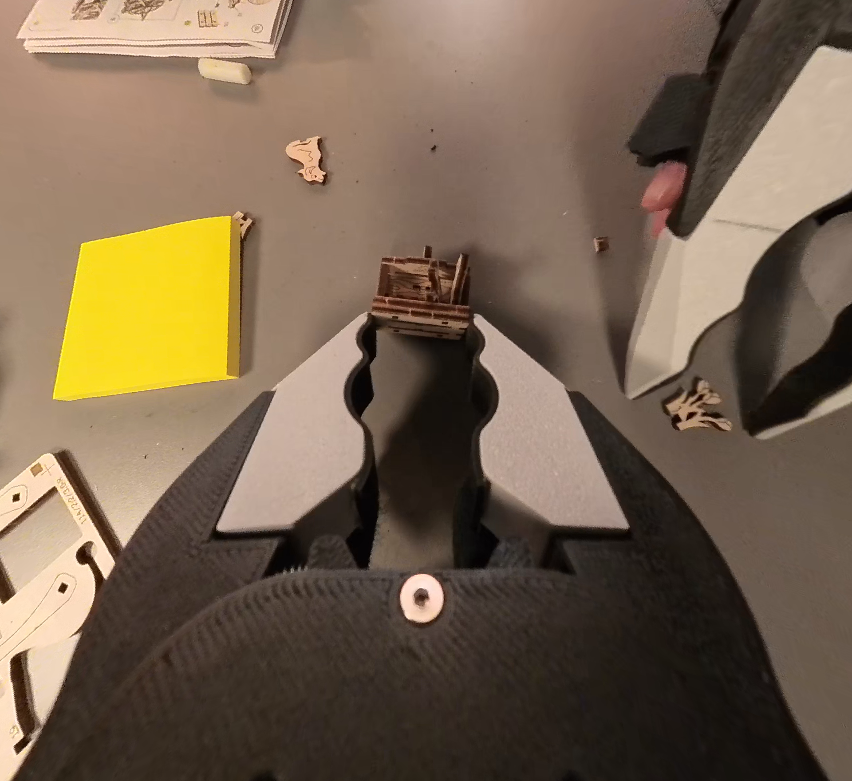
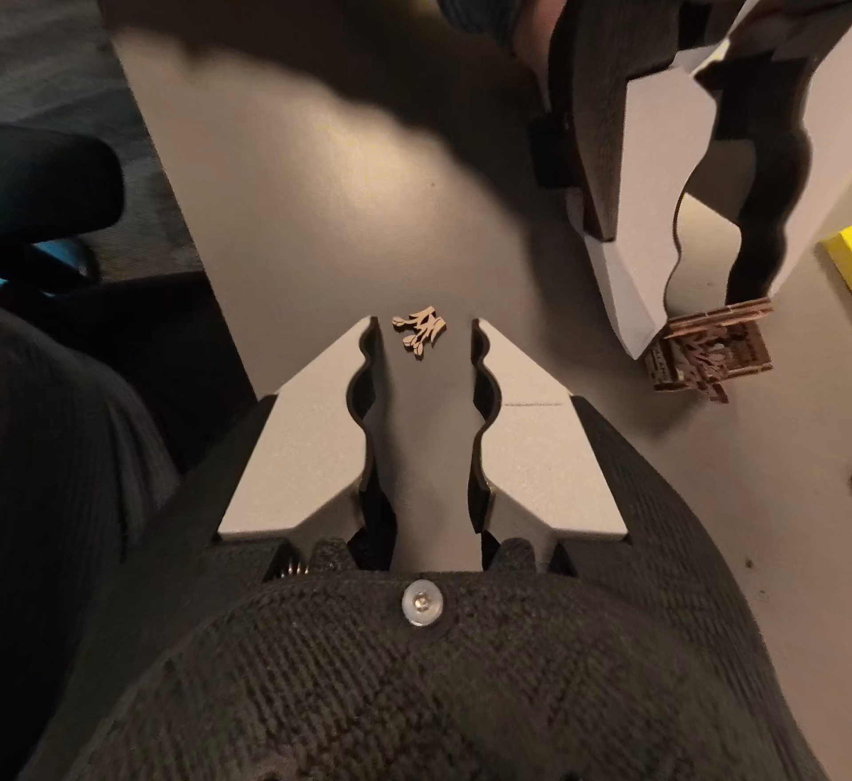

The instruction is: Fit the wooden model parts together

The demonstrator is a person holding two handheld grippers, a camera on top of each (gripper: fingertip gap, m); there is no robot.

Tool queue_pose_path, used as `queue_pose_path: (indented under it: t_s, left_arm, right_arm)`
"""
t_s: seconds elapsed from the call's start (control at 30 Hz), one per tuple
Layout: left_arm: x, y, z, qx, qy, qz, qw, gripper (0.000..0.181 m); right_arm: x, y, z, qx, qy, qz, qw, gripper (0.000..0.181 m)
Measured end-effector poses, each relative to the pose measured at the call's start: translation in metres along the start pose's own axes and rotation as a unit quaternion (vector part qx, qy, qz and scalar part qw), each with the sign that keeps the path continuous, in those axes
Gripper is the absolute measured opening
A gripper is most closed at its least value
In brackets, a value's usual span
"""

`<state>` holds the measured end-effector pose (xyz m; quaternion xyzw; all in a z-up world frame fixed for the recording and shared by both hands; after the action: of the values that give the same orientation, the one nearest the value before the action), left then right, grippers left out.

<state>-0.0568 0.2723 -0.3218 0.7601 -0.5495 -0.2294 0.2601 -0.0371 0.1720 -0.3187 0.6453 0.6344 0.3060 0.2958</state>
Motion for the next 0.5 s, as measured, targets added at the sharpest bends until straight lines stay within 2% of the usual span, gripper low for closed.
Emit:
queue_pose_path:
  t_s: [0.13,0.5]
  left_arm:
    - [0.000,0.000,0.000,0.002,0.000,0.000,1.000,0.038]
    - [-0.003,0.000,0.001,0.002,0.016,0.002,1.000,0.044]
  right_arm:
    - [0.010,0.008,0.009,0.001,-0.020,0.045,0.999,0.030]
    - [0.007,0.018,0.021,0.071,-0.104,-0.008,0.992,0.038]
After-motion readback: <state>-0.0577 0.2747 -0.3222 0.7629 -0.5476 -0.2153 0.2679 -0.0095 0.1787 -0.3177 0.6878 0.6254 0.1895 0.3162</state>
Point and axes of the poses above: each gripper's, where its closed fingertips meet, y back along the fingers, z out of its underside, x = y × z across the jaws, the point moved 3 cm from there along y, back along the fingers, and after that the axes turned 1 degree about y, right-handed, at the moved point
